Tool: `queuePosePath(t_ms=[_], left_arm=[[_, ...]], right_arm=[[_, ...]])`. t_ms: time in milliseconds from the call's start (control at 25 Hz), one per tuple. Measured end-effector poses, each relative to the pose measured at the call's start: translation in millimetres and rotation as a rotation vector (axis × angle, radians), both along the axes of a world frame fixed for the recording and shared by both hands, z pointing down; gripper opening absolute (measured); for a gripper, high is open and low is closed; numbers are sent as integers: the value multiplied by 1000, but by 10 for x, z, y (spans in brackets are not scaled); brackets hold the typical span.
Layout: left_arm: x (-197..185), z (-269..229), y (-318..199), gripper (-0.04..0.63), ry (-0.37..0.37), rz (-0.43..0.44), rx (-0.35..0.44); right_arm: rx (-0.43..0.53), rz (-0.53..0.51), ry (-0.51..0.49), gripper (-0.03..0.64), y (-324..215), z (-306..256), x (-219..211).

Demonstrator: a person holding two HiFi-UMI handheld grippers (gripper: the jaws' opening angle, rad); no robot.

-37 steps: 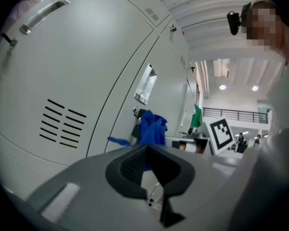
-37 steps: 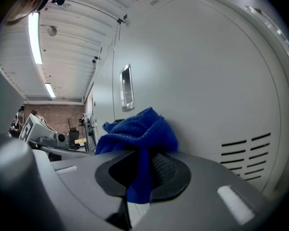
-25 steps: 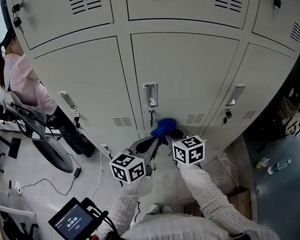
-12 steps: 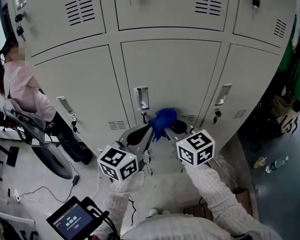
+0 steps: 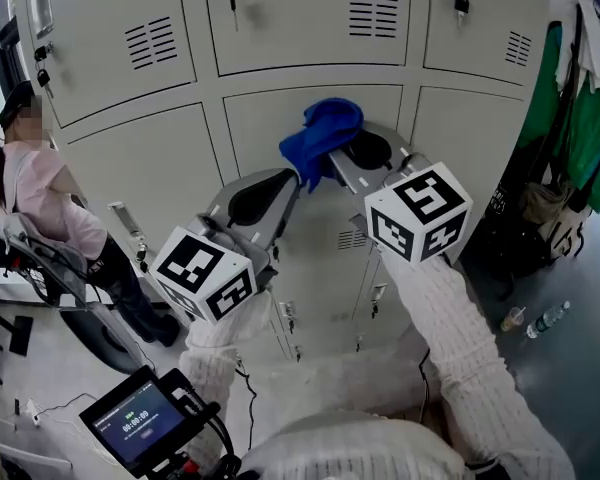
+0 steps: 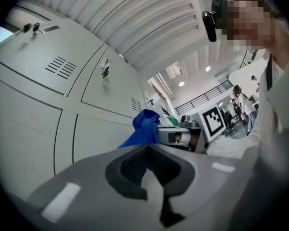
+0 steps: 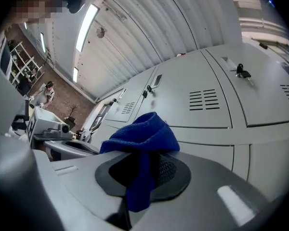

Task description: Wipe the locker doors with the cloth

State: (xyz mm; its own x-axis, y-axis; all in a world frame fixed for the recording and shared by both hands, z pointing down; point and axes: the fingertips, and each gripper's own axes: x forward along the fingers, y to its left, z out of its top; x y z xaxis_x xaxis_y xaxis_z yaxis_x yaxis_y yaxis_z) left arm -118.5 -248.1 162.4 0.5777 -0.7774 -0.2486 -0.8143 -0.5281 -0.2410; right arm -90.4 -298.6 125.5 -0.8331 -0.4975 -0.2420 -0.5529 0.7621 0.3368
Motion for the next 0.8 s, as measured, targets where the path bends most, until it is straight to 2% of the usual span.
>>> queuePosePath(t_ms=[280,480,800], left_arm=[[146,-269,-86,2,-33,10,68],[55,-367,-229,2,-12,-17,76],[-76,-316,-396,0,-2,-39,46]], right_arm=[[5,35,-5,49,-132,-166,-42],[-27,69,23,49,-337,-125,-85],[-39,57,26,49,-382,-126,-102]])
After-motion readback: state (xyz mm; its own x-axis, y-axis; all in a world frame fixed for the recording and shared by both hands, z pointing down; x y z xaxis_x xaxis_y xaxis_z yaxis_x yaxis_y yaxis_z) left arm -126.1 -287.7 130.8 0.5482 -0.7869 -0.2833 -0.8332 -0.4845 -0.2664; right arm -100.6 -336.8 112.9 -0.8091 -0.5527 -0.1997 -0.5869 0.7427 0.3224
